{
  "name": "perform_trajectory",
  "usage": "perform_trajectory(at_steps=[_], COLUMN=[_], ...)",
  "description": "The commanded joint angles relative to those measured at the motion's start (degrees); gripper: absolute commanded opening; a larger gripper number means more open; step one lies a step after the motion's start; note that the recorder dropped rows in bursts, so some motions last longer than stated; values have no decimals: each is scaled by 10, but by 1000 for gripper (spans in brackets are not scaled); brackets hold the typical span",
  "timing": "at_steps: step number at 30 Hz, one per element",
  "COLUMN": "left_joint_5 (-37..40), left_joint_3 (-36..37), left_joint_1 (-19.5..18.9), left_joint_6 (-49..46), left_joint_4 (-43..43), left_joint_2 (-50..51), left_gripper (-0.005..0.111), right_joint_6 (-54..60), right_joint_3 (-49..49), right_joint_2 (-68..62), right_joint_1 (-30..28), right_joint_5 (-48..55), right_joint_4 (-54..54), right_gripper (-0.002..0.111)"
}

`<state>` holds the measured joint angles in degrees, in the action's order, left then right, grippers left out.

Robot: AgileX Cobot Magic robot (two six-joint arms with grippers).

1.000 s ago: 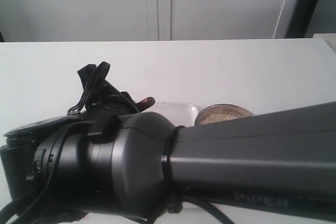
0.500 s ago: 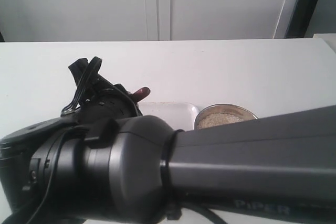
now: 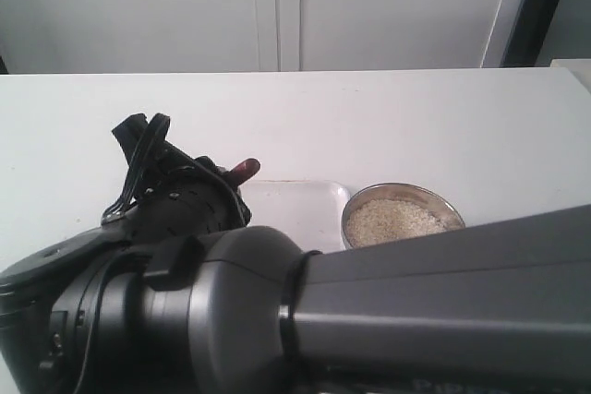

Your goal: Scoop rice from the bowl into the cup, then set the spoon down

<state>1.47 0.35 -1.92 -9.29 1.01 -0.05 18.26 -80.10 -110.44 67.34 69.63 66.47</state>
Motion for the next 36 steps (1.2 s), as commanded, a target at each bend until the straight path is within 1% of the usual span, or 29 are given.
perform_trajectory(at_steps=[1, 5, 9, 15, 18, 20, 23, 24, 25, 26, 28, 29, 36], left_joint_5=[-3, -3, -3, -3, -3, -3, -3, -3, -3, -3, -3, -3, -3], left_joint_3=[-3, -3, -3, -3, -3, -3, -3, -3, -3, -3, -3, -3, -3], left_joint_1=[4, 4, 4, 4, 4, 4, 4, 4, 4, 4, 4, 4, 4], left_joint_6=[1, 1, 1, 1, 1, 1, 1, 1, 1, 1, 1, 1, 1], left_joint_4=[-5, -5, -5, -5, -5, -5, -5, -5, -5, -5, -5, -5, -5], left_joint_2=[1, 1, 1, 1, 1, 1, 1, 1, 1, 1, 1, 1, 1], left_gripper=[14, 14, 14, 14, 14, 14, 14, 14, 14, 14, 14, 14, 14], right_joint_6=[-7, -19, -65, -65, -151, -249, -402, -507, -555, -605, -657, -676, -686], right_joint_3=[11, 15, 15, 15, 15, 15, 15, 15, 15, 15, 23, 35, 82], right_joint_2=[0, 0, 0, 0, 6, 26, 83, 115, 129, 152, 174, 177, 152], right_joint_1=[0, 1, 1, 2, 2, 2, -6, -20, -31, -53, -85, -97, -124], right_joint_5=[3, 3, 3, 3, 3, 3, 3, 3, 3, 3, 3, 3, 3], right_joint_4=[25, 45, 82, 24, 12, 0, -87, -160, -202, -275, -353, -371, -484], right_gripper=[0, 0, 0, 0, 0, 0, 0, 0, 0, 0, 0, 0, 0])
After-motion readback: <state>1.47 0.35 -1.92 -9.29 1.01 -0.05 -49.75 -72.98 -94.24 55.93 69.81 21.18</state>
